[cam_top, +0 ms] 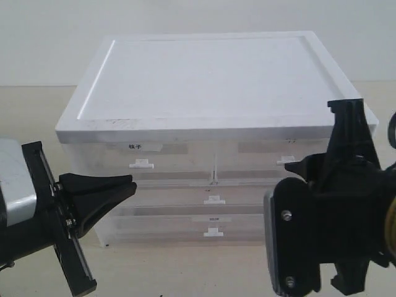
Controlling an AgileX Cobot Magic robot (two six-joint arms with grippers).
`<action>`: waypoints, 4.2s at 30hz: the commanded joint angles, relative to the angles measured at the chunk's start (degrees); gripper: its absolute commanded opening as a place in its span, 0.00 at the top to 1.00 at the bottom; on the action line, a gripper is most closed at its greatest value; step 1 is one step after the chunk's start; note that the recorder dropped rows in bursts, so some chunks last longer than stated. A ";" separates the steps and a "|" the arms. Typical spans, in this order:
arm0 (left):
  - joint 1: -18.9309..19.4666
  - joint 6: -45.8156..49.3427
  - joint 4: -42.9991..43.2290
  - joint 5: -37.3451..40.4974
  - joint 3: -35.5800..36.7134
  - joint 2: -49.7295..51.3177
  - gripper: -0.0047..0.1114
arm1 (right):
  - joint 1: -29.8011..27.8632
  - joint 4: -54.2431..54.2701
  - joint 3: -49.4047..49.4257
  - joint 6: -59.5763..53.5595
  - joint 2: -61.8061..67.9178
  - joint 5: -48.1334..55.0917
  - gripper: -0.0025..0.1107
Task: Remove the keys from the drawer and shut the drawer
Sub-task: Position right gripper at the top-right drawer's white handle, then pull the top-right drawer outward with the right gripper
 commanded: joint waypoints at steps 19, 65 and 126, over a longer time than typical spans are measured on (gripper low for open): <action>-0.34 0.26 -0.62 -0.67 -0.14 0.16 0.92 | 0.83 -11.30 0.12 11.21 11.64 11.28 0.98; -0.34 -0.21 0.20 -0.38 -0.14 0.16 0.92 | -2.27 -21.55 3.74 21.02 5.18 4.73 0.68; -0.34 -0.59 0.26 -1.11 -0.14 0.16 0.92 | 5.26 10.48 0.32 11.06 -10.37 3.56 0.80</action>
